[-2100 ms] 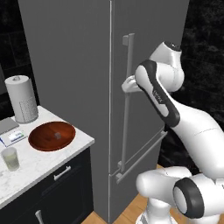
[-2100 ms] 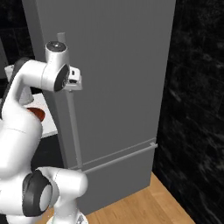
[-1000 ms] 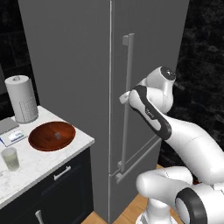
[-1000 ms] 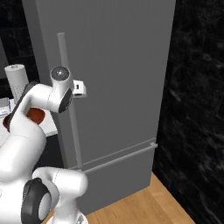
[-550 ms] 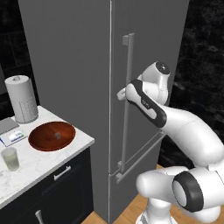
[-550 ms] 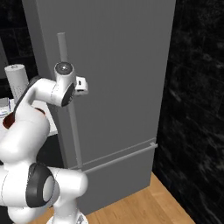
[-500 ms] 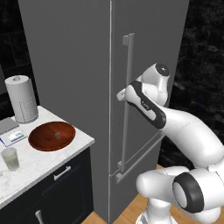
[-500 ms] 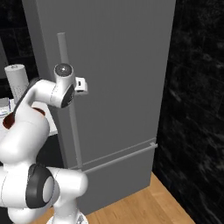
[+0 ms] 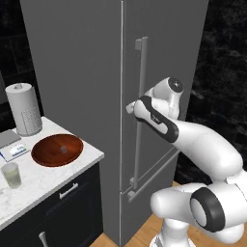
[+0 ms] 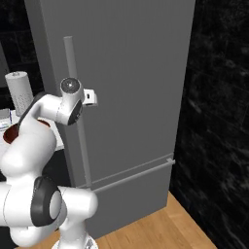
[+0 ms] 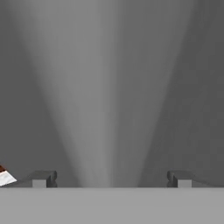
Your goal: Grab a lemon wedge from the fridge and one ice cube from the ice bowl, and put them in the glass of lemonade.
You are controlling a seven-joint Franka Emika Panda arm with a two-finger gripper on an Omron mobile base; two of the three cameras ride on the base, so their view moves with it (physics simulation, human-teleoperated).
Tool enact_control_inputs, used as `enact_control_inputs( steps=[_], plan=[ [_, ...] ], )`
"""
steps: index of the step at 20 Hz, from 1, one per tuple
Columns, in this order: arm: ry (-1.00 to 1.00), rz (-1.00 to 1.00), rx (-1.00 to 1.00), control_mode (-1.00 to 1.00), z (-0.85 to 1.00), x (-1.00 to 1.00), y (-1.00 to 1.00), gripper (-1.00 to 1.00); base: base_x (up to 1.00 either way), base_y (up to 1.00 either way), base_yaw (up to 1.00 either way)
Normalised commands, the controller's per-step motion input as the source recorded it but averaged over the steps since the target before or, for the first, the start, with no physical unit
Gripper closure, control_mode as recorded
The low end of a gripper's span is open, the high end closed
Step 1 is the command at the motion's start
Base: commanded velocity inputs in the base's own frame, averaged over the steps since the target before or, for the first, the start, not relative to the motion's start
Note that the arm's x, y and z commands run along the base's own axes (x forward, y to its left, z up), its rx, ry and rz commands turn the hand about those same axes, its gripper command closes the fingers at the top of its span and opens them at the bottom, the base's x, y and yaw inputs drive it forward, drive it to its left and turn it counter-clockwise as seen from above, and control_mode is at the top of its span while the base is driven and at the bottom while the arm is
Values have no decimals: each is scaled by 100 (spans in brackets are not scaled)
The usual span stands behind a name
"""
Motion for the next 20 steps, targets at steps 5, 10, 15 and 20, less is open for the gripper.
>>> enact_control_inputs(
  steps=[5, 10, 15, 20],
  plan=[
    [0, 0, 0, -100, -10, 23, 10, -100, 0, 0, 0],
    [0, 0, 0, -100, -7, 1, 17, 100, 0, 0, 0],
    [3, 0, 0, -100, 0, 6, 29, 100, 0, 0, 0],
    [9, -2, 0, -100, 0, 12, 0, 100, 0, 0, 0]
  ],
)
